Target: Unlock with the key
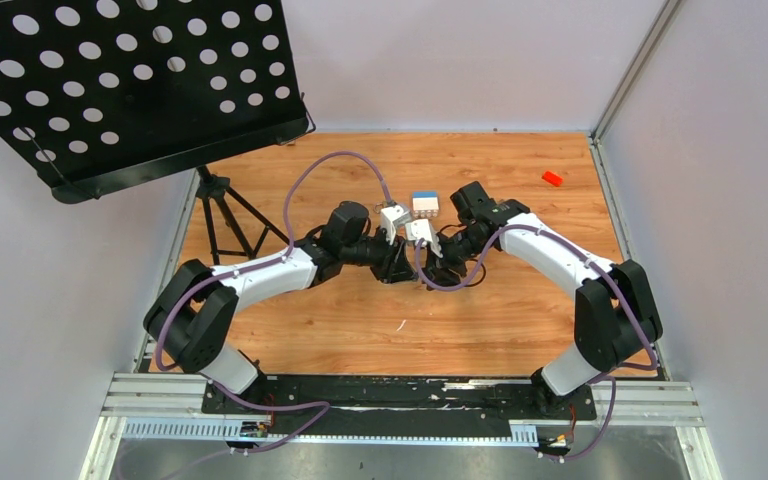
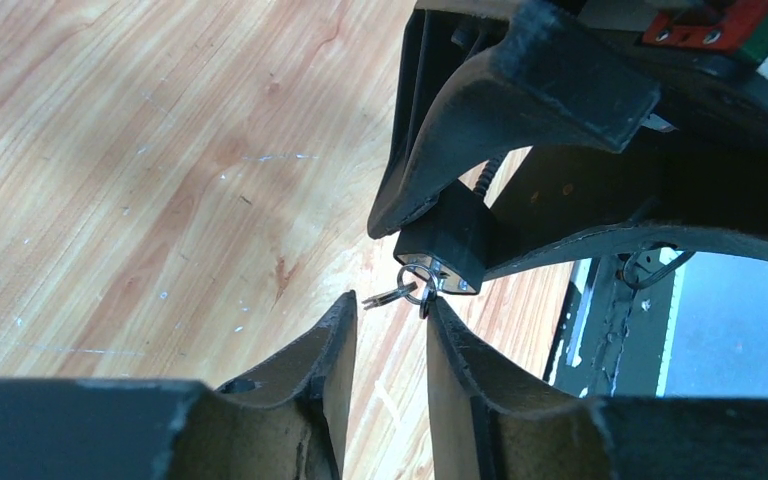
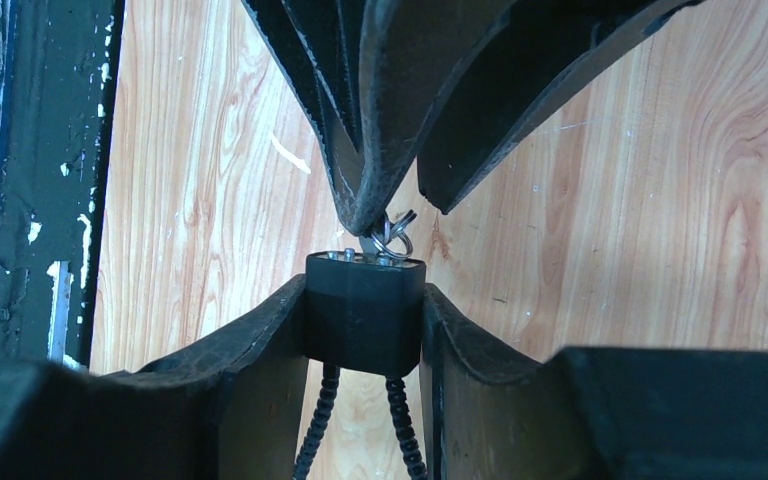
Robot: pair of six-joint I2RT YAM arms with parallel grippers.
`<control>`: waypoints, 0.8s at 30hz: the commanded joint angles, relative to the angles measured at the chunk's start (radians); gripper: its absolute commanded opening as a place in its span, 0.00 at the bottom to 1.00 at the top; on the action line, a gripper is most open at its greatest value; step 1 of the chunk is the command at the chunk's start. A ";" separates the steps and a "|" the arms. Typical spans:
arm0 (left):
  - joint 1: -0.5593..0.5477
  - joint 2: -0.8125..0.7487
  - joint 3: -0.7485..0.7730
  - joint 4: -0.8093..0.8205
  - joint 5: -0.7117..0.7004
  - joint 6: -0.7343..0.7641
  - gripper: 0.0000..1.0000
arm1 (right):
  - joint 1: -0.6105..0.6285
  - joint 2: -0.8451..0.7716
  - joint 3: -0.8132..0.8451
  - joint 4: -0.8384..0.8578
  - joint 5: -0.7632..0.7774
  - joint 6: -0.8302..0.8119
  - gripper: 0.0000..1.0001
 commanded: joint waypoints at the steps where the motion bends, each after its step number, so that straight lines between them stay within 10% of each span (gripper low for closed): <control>1: -0.028 -0.059 0.026 0.201 -0.007 0.166 0.36 | -0.007 0.018 0.002 -0.044 -0.128 0.193 0.00; 14: -0.030 -0.035 0.032 0.230 0.100 0.221 0.01 | -0.008 0.052 0.020 -0.069 -0.165 0.195 0.00; 24: -0.078 -0.060 0.000 0.187 0.086 0.487 0.00 | -0.020 0.146 0.055 -0.111 -0.233 0.203 0.00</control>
